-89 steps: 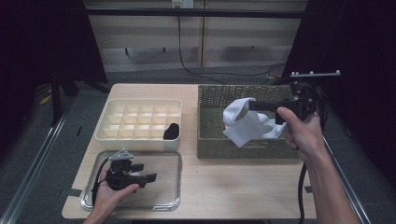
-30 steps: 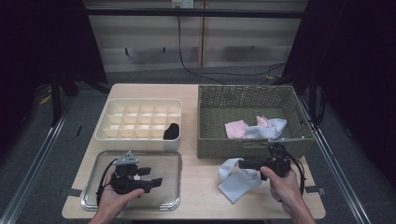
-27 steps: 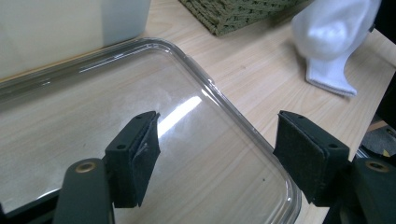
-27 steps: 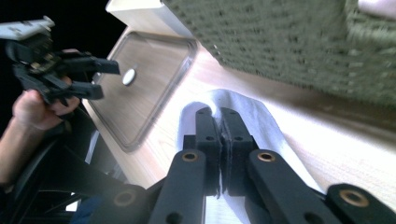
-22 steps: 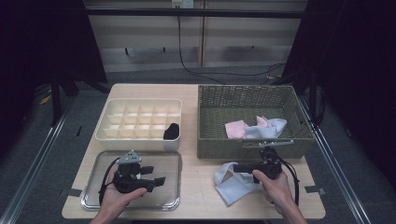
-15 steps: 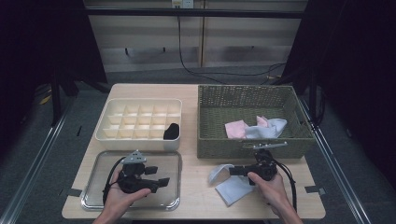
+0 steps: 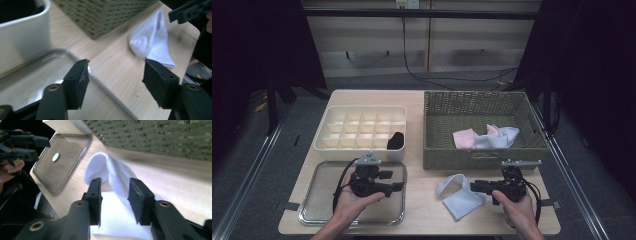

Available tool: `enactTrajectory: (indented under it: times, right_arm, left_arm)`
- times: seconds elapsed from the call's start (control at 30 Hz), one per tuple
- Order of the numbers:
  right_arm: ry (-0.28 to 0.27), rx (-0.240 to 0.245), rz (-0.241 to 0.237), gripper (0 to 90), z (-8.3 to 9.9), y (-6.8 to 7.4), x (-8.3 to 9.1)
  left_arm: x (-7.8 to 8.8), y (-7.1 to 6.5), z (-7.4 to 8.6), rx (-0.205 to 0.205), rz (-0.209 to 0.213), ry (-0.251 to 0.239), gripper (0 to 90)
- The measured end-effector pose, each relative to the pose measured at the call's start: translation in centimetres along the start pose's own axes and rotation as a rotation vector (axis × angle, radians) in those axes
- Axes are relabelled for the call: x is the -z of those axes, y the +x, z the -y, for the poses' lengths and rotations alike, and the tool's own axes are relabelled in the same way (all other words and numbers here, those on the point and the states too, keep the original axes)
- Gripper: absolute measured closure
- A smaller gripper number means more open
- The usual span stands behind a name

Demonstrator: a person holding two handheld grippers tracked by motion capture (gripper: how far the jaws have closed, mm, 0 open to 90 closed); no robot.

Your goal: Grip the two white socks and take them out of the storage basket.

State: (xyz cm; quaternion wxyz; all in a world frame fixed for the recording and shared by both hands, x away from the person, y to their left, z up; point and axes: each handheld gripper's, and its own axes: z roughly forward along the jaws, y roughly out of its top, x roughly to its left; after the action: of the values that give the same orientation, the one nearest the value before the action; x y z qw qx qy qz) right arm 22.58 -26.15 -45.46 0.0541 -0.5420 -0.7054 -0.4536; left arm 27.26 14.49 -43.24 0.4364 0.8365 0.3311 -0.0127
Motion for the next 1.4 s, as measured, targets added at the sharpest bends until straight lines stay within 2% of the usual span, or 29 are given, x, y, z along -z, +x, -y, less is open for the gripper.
enactTrajectory:
  times: [0.1, 0.2, 0.27, 0.3, 0.33, 0.43, 0.6, 0.7, 0.93, 1.03, 1.07, 1.1, 1.13, 1.2, 1.3, 1.4]
  right_arm:
    - [-0.004, -0.004, 0.001, 70.9, 0.8, -0.3, 0.0]
    - [-0.002, -0.012, 0.028, 69.9, 1.2, -0.9, -0.4]
    - [0.010, -0.020, 0.044, 66.7, 1.3, -1.3, -0.7]
    - [0.010, -0.020, 0.044, 66.7, 1.3, -1.3, -0.7]
    - [0.022, -0.015, 0.055, 63.1, 1.4, -1.3, -1.0]
    - [0.030, -0.005, 0.070, 61.5, 1.5, -1.3, -1.5]
    - [0.049, 0.018, 0.083, 74.2, 1.2, -1.3, -2.6]
    - [0.074, 0.030, 0.081, 79.1, 0.9, -1.2, -3.5]
    - [0.111, 0.064, 0.046, 80.9, 0.6, -0.4, -5.3]
    - [0.115, 0.076, 0.032, 80.3, 0.7, -0.2, -5.4]
    - [0.113, 0.076, 0.031, 80.3, 0.8, -0.2, -5.4]
    - [0.113, 0.076, 0.031, 80.3, 0.8, -0.2, -5.4]
    - [0.103, 0.074, 0.025, 79.9, 0.8, -0.3, -5.2]
    - [0.100, 0.073, 0.020, 79.6, 0.8, -0.3, -5.1]
    - [0.100, 0.072, 0.024, 79.1, 0.8, -0.4, -5.1]
    - [0.103, 0.070, 0.044, 80.0, 0.8, -0.5, -5.2]
  left_arm:
    - [-1.1, -0.8, -0.9, -0.030, 0.074, 0.001, 48.7]
    - [-2.7, -1.7, -1.6, -0.057, 0.081, 0.025, 49.1]
    - [-3.8, -2.2, -1.8, -0.051, 0.100, 0.030, 46.4]
    - [-3.8, -2.2, -1.8, -0.051, 0.100, 0.030, 44.0]
    - [-4.4, -2.4, -1.9, -0.053, 0.103, 0.035, 41.2]
    - [-6.7, -2.8, -1.9, -0.043, 0.108, 0.070, 36.9]
    - [-9.0, -2.8, -1.6, -0.027, 0.130, 0.112, 33.1]
    - [-9.6, -2.9, -1.6, -0.043, 0.114, 0.126, 31.7]
    - [-11.4, -2.4, -1.6, -0.026, 0.077, 0.141, 31.8]
    - [-11.4, -1.6, -1.4, -0.014, 0.030, 0.132, 41.7]
    - [-11.3, -1.3, -1.4, -0.007, 0.030, 0.130, 45.3]
    - [-11.3, -1.3, -1.4, -0.007, 0.030, 0.130, 52.7]
    - [-11.1, -0.9, -1.4, -0.015, 0.013, 0.130, 56.4]
    - [-10.9, -0.7, -1.4, -0.008, 0.030, 0.116, 69.9]
    - [-10.7, -0.6, -1.6, -0.004, 0.041, 0.119, 83.6]
    - [-10.0, -0.9, -1.4, -0.006, 0.067, 0.115, 87.6]
